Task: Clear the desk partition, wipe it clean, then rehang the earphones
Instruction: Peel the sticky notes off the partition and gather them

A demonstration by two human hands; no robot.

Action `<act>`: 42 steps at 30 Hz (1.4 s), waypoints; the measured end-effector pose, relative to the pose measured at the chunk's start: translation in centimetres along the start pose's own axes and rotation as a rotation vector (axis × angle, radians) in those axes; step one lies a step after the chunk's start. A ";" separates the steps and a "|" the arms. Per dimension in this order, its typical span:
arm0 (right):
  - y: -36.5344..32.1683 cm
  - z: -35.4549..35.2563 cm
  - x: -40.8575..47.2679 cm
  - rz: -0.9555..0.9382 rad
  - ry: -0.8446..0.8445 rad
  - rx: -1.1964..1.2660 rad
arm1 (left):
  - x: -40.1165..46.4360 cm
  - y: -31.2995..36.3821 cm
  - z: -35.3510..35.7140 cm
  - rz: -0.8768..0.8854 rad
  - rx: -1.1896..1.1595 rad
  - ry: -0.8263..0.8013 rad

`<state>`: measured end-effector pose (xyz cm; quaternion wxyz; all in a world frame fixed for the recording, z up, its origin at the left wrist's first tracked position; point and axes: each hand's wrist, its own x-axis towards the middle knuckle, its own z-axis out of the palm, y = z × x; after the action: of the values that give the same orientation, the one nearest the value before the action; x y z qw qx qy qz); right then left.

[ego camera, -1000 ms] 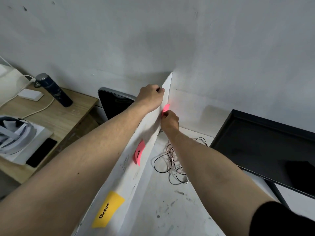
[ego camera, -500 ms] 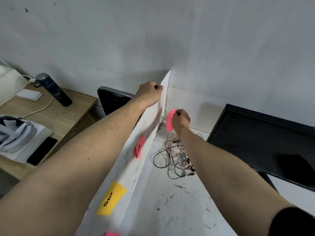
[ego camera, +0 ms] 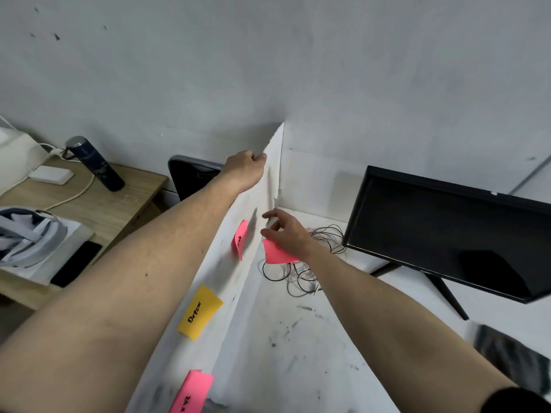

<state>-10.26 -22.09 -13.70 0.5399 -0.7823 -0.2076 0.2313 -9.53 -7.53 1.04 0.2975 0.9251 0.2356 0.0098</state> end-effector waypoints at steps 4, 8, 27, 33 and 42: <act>-1.4 1.1 -0.8 -0.068 0.018 -0.071 | -1.4 -0.8 0.0 -0.008 0.016 -0.020; -2.3 1.8 -1.1 -0.117 0.034 -0.095 | -2.6 -1.4 -0.2 -0.011 0.032 -0.023; -3.3 1.6 -1.3 -0.114 0.043 0.045 | -4.4 -2.9 -0.4 -0.064 0.004 0.022; -3.9 -0.9 -2.8 0.036 0.055 0.273 | -5.9 -1.2 -0.9 0.074 0.162 0.285; -4.4 -2.7 -8.0 0.037 0.145 0.127 | -11.2 0.2 1.7 0.215 0.072 -0.242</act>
<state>-15.47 -27.26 -7.67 0.5978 -0.7647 -0.1385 0.1968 -19.16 -13.54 1.10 0.2875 0.9495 0.0980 -0.0787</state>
